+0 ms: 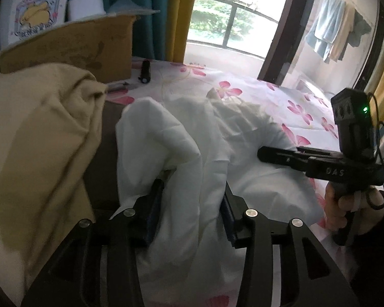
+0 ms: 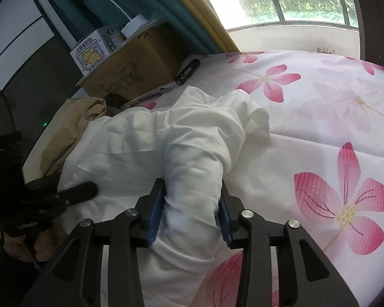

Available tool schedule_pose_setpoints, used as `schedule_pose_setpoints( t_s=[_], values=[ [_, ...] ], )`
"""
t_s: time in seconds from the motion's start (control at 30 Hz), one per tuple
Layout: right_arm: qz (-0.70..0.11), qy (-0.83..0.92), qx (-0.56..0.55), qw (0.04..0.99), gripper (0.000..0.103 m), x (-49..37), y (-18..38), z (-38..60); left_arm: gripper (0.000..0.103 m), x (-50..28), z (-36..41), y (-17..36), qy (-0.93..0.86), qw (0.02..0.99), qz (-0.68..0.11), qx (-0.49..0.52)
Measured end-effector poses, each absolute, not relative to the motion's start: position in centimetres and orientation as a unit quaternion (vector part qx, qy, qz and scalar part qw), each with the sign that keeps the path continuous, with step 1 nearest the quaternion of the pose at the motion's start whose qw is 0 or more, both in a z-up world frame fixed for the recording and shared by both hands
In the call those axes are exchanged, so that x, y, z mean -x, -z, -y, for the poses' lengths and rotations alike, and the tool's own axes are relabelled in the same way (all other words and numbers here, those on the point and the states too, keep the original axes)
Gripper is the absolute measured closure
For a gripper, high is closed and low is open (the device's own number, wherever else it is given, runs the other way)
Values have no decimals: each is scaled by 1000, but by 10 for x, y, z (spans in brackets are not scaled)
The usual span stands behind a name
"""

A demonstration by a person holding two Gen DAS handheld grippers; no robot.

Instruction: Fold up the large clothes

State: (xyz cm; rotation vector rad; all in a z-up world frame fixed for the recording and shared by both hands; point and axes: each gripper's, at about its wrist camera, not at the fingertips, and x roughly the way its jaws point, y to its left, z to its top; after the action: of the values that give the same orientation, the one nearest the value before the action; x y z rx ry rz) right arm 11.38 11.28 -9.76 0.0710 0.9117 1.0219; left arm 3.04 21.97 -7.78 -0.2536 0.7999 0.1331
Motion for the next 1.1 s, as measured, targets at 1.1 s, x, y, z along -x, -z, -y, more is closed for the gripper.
schedule_pose_setpoints(
  t_s=[1.1],
  values=[
    [-446,-446,-45,775,34,-87,97,-66,52,-7,-191,74,-121,891,-426,101]
  ],
)
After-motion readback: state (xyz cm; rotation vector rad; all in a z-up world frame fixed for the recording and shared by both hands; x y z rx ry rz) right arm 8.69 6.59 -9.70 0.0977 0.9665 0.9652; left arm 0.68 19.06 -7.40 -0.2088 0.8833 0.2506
